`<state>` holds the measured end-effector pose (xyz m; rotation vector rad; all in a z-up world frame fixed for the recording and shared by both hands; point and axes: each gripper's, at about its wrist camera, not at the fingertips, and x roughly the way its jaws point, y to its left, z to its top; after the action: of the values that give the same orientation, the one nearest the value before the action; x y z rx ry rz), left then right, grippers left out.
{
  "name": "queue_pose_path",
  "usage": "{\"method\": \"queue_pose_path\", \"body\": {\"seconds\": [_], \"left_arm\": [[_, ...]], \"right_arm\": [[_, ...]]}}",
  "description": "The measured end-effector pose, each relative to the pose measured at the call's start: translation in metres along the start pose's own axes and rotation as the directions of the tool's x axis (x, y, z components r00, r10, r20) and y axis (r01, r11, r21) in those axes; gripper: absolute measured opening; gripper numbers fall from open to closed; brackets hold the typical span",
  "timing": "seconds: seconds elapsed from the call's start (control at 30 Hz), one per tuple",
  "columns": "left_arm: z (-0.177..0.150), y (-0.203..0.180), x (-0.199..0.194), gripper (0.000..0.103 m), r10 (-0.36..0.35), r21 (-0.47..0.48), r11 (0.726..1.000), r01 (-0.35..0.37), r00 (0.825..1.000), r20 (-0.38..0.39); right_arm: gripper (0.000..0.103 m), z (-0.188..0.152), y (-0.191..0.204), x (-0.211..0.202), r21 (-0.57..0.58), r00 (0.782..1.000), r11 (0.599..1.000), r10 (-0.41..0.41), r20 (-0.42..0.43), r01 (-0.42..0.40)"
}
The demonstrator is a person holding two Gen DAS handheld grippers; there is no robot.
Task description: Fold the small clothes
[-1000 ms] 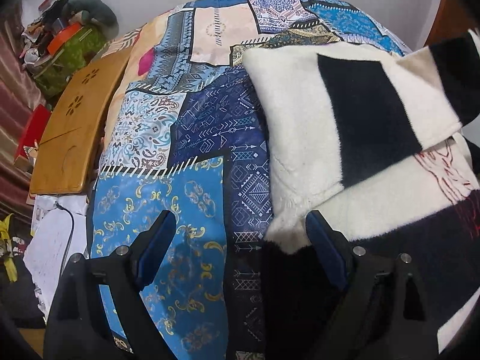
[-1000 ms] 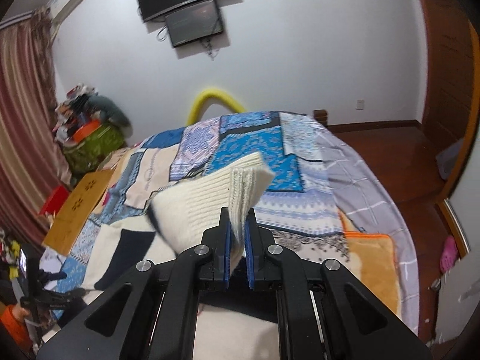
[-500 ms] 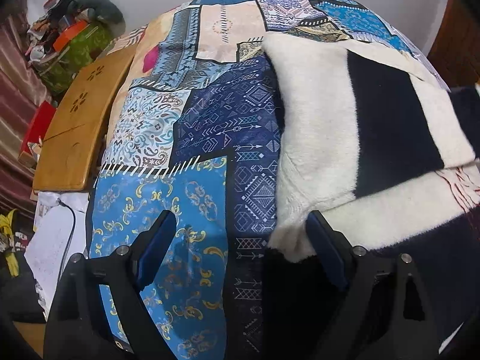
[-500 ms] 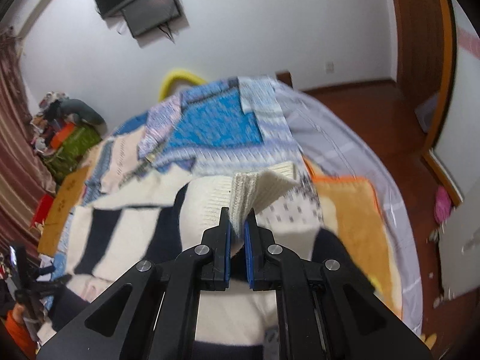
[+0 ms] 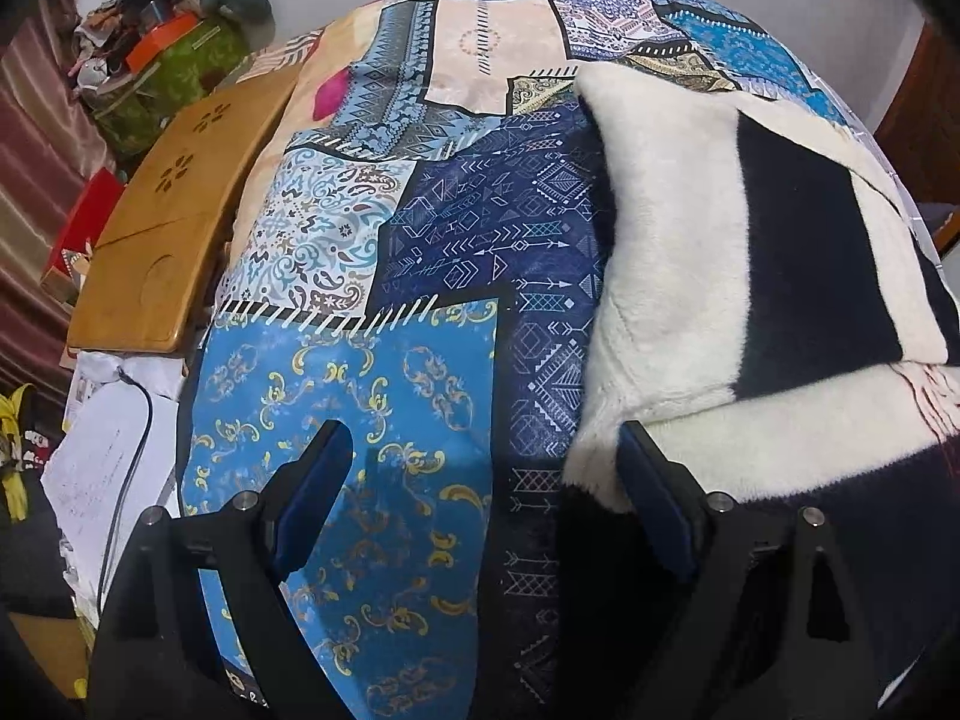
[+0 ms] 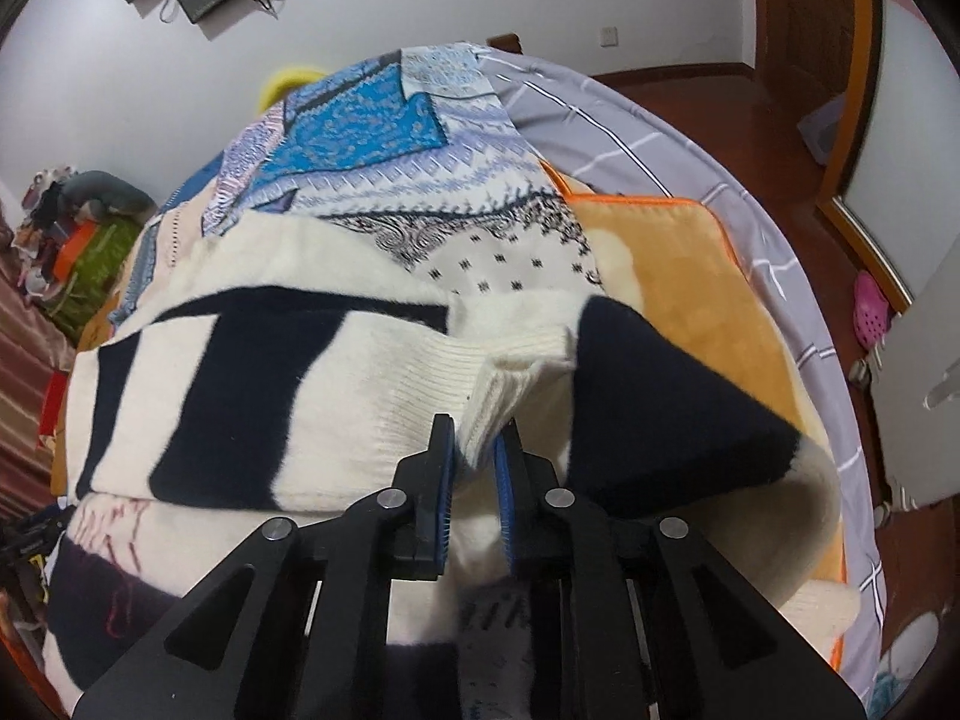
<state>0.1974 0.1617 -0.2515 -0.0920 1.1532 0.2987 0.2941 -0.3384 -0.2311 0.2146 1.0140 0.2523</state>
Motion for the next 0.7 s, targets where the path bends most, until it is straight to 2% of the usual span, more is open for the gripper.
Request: {"method": "queue_pose_path", "body": {"seconds": [0.1,0.33,0.43,0.6,0.7], "left_arm": [[-0.001,-0.001,-0.006,0.090,0.001,0.010,1.000,-0.001,1.000,0.002],[0.003,-0.001,-0.031,0.089,-0.014,0.011,1.000,0.014,0.999,0.043],[0.012,-0.001,-0.041,0.089,-0.024,0.009,1.000,0.023,0.997,0.069],[0.034,-0.011,-0.040,0.089,-0.029,0.028,0.999,0.026,0.996,0.089],[0.050,-0.021,-0.029,0.089,-0.029,0.042,0.999,0.025,0.996,0.082]], "right_arm": [[0.021,-0.001,-0.003,-0.006,0.000,1.000,1.000,-0.026,0.011,0.026],[0.022,0.012,-0.015,-0.039,0.021,0.995,1.000,-0.019,0.093,0.017],[0.032,0.019,-0.024,-0.055,0.036,0.991,0.999,-0.021,0.134,0.017],[0.035,0.023,-0.034,-0.067,0.001,0.981,0.995,-0.101,0.168,0.102],[0.038,0.021,-0.047,-0.069,0.018,0.978,0.992,-0.128,0.163,0.127]]}}
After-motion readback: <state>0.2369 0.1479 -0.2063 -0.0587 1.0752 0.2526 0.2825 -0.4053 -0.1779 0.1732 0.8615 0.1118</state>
